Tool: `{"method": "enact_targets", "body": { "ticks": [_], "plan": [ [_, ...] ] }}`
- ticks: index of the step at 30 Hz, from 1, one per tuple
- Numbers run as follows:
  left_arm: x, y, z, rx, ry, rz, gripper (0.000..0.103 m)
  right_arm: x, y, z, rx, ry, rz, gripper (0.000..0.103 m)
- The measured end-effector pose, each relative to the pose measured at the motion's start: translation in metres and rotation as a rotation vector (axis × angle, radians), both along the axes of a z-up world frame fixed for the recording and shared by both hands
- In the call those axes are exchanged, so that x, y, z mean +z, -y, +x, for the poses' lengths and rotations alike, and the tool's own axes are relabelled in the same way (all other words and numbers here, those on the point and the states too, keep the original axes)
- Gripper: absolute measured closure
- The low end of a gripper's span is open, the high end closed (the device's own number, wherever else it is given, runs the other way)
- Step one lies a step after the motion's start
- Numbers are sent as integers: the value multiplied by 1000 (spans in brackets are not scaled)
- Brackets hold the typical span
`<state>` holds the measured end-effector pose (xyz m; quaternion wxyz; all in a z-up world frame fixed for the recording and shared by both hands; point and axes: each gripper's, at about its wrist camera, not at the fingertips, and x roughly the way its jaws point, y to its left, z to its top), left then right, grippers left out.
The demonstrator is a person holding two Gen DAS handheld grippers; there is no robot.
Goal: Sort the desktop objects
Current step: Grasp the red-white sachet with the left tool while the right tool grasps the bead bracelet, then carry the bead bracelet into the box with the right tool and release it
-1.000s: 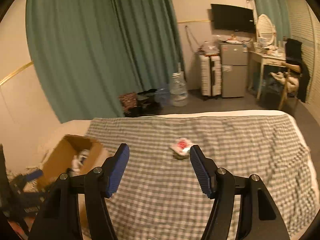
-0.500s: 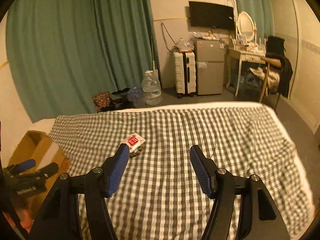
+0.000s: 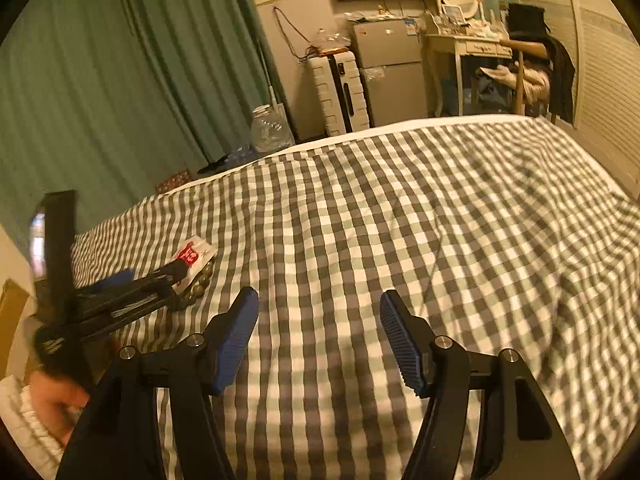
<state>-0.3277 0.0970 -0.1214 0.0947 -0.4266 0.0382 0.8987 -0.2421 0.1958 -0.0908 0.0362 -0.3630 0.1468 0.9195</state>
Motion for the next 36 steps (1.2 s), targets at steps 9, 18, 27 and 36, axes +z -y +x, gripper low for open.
{"method": "enact_targets", "body": {
  "ticks": [9, 18, 27, 36],
  "plan": [
    [28, 52, 42, 45, -52, 133, 97, -17, 63, -35, 120, 37, 35, 40],
    [15, 100, 82, 144, 36, 192, 97, -42, 112, -98, 147, 206, 2, 73],
    [42, 129, 140, 106, 65, 220, 97, -19, 119, -10, 236, 204, 49, 92],
    [132, 172, 215, 119, -41, 237, 97, 87, 166, 79, 409, 121, 76, 92]
  ]
}}
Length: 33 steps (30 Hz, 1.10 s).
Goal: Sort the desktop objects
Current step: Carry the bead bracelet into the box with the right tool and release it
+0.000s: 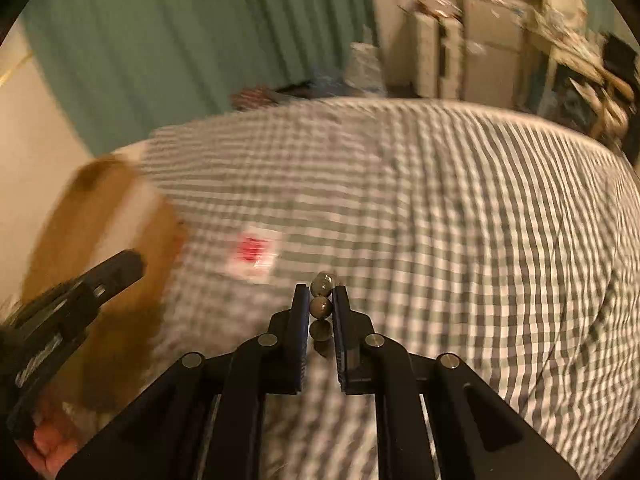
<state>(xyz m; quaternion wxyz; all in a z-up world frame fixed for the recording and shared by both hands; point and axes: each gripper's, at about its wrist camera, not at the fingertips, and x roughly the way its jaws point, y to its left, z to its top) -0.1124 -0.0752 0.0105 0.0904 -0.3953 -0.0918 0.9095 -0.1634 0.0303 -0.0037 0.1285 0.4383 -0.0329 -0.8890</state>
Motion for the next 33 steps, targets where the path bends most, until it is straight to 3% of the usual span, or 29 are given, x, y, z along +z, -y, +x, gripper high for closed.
{"method": "enact_targets", "body": {
  "ticks": [4, 6, 9, 11, 14, 17, 18, 19, 20, 21, 22, 23, 24, 26, 29, 33],
  "plan": [
    [60, 49, 24, 28, -85, -12, 97, 75, 53, 35, 123, -104, -40, 92],
    [83, 76, 35, 26, -109, -60, 97, 104, 82, 46, 187, -138, -76, 92],
    [91, 106, 46, 43, -115, -137, 97, 121, 125, 54, 241, -168, -74, 92],
    [84, 128, 54, 71, -93, -174, 97, 119, 145, 53, 268, -158, -87, 92],
    [64, 153, 62, 95, -53, -142, 97, 105, 182, 47, 326, -122, -108, 92],
    [42, 157, 65, 108, -23, -163, 97, 79, 214, 29, 354, -84, -77, 92],
    [35, 158, 66, 111, -15, -174, 95, 71, 221, 25, 348, -68, -61, 89],
    [28, 158, 68, 105, -3, -182, 95, 63, 227, 20, 336, -40, -43, 76],
    [20, 157, 70, 99, 11, -188, 88, 57, 227, 18, 325, -23, -40, 69],
    [14, 154, 71, 90, 24, -199, 66, 53, 221, 17, 316, -32, -50, 61],
    [11, 153, 74, 86, 30, -211, 51, 51, 213, 15, 309, -45, -54, 61],
    [8, 150, 77, 93, 29, -235, 18, 50, 200, 14, 293, -60, -49, 61],
    [8, 145, 80, 110, 12, -262, 7, 50, 187, 14, 264, -79, -38, 60],
    [12, 132, 84, 86, -34, -253, 6, 54, 151, 16, 197, -125, -16, 58],
    [17, 97, 79, 20, -53, -212, 5, 60, 85, 21, 63, -195, 9, 45],
    [15, 34, 59, -35, -75, -169, 0, 50, -3, 24, -117, -235, 51, 42]
  ]
}}
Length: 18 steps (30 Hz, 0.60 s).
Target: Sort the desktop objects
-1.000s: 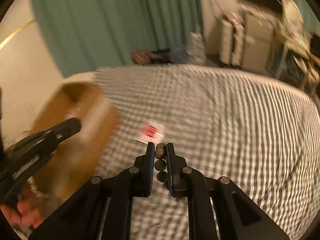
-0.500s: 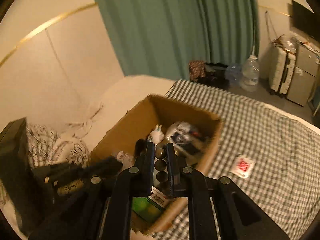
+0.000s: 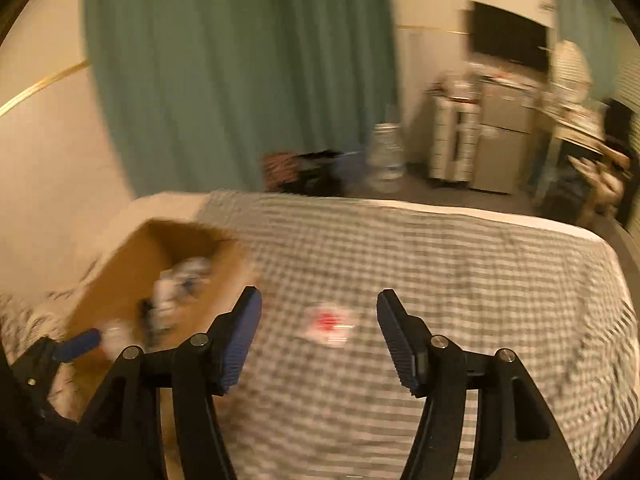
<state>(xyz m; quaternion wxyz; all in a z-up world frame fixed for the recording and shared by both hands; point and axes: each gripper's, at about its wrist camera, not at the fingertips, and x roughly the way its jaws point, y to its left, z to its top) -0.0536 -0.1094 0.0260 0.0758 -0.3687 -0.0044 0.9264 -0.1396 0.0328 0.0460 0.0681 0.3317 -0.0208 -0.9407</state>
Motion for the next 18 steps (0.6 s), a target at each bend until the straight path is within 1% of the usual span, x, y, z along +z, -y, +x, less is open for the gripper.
{"method": "enact_targets", "body": {
  "ticks": [2, 3, 4, 5, 6, 8, 9, 10, 12, 14, 15, 16, 17, 18],
  "plan": [
    [-11, -26, -17, 6, 21, 17, 0, -11, -28, 0, -65, -7, 21, 38],
    [-18, -38, -26, 10, 40, 30, 0, -19, -44, 1, -101, -11, 27, 34],
    [-29, -49, -37, 13, 63, 48, 0, -30, -58, 1, -130, -13, 24, 30],
    [-42, -61, -49, 18, 91, 67, 0, -44, -71, 0, -150, -9, 13, 28],
    [-55, -70, -59, 18, 112, 72, 0, -52, -79, -1, -155, -1, 4, 26],
    [-84, -87, -81, 24, 143, 57, 0, -74, -93, -8, -156, 27, -9, 26],
    [-96, -91, -91, 32, 151, 48, 0, -84, -100, -12, -155, 40, -12, 26],
    [-114, -93, -105, 52, 166, 33, 0, -95, -107, -16, -151, 52, -22, 26],
    [-137, -90, -125, 93, 199, 26, 0, -113, -122, -25, -164, 87, -54, 26],
    [-160, -81, -146, 132, 235, 49, 0, -123, -134, -29, -181, 114, -93, 26],
    [-168, -77, -155, 135, 252, 71, 3, -128, -142, -31, -190, 120, -125, 26],
    [-171, -76, -160, 134, 261, 77, 3, -129, -149, -30, -197, 120, -141, 26],
    [-174, -77, -166, 135, 253, 67, 6, -131, -152, -31, -203, 122, -155, 26],
    [-175, -78, -169, 131, 236, 49, 15, -134, -153, -33, -210, 129, -167, 26]
  ]
}}
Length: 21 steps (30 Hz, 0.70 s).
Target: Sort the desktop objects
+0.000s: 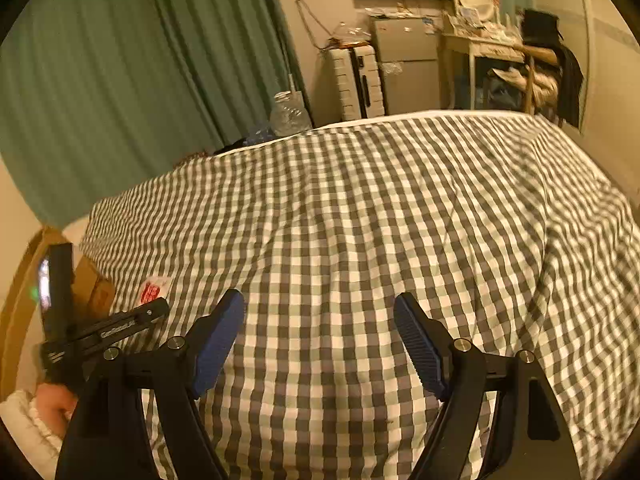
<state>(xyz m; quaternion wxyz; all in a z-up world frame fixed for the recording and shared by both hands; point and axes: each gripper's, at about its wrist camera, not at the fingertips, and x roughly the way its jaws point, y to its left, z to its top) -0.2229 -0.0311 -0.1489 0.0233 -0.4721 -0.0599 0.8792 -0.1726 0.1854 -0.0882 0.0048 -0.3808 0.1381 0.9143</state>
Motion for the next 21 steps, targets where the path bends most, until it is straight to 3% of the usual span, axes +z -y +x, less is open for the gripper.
{"method": "enact_targets", "body": {
  "ticks": [1, 3, 4, 5, 7, 12, 17, 21],
  "plan": [
    [-1, -3, -2, -16, -14, -29, 24, -2, -1, 0, -8, 8, -5, 26],
    [1, -10, 2, -63, -43, -81, 66, -4, -2, 0, -19, 20, -3, 26],
    [4, -11, 7, -90, -47, -77, 76, -3, -1, 1, -21, 21, 2, 26],
    [6, -10, 10, -103, -37, -62, 95, -2, 1, 2, -22, 20, 8, 26],
    [12, -6, 20, -112, -15, -8, 98, 5, 8, 6, -19, 13, 35, 26],
    [53, 3, 70, -147, -67, 86, 98, 34, 29, 23, 1, -16, 87, 26],
    [145, 37, 122, -181, -200, 167, 98, 95, 66, 54, 89, -103, 67, 26],
    [211, 85, 157, -172, -282, 96, 98, 136, 118, 77, 233, -132, 27, 26]
  ]
}}
